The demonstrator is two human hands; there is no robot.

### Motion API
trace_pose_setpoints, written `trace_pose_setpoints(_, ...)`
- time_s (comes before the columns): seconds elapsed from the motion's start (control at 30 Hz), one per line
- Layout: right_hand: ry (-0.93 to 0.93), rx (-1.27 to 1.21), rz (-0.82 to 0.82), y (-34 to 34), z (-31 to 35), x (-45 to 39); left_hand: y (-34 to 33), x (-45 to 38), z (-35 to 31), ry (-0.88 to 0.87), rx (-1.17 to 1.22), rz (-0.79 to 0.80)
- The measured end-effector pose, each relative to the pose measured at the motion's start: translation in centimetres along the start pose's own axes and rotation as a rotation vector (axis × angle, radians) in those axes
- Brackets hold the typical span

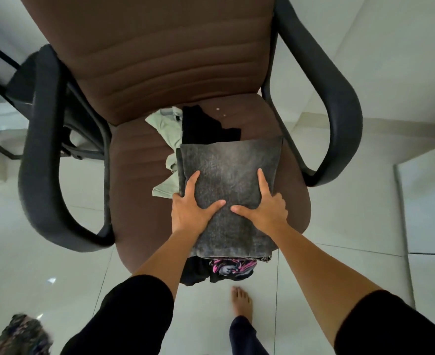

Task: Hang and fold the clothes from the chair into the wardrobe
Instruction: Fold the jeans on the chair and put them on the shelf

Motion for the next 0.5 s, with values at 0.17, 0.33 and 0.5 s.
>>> trace_pose_setpoints(0.17,0.078,-0.044,-0.069,3.4,2.5,1.6,2.9,1.4,-3.2,-0.021,0.026,-0.046)
trace_pose_setpoints(0.33,0.141,-0.076,-0.14,8.3,5.5,4.3,6.7,3.5,-7.2,-0.07,0.036,-0.075)
trace_pose_setpoints(0.5,0.155,-0.177,-0.23,13.5,7.8,9.3,10.7,6.3,-11.9,-0.173,0.045,-0.078)
Point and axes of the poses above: each hand's wrist, its own x-axis away from the middle knuckle, its own y-axis out of the back of the hand, z = x × y, the point moved 10 cm from there along -x, towards the middle knuckle, and after that the axes turned 1 degree about -x, right-handed, at the moved point
